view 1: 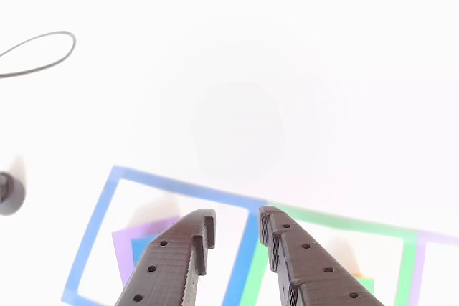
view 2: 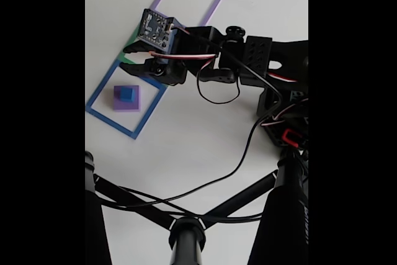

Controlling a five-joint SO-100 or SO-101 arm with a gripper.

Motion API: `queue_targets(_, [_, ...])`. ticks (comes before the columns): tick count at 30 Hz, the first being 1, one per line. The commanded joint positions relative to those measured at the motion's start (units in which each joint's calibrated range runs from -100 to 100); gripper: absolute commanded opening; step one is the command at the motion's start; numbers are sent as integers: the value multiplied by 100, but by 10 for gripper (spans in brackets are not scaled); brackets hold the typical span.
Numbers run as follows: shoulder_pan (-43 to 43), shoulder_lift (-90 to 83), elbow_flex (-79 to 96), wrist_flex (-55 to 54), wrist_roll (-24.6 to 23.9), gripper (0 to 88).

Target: Tower of hanoi

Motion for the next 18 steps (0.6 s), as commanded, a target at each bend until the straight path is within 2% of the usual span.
queue_targets(1, [300, -472, -1815, 2761, 0, 1])
queue_targets(6, [654, -496, -3497, 4753, 0, 1])
queue_targets(8, [808, -496, -3979, 5206, -287, 1])
queue_targets(10, [999, -496, -4388, 5684, -355, 1])
queue_targets(14, [1345, -520, -4997, 6429, -423, 1])
queue_targets(18, [1661, -698, -5061, 6696, -372, 1])
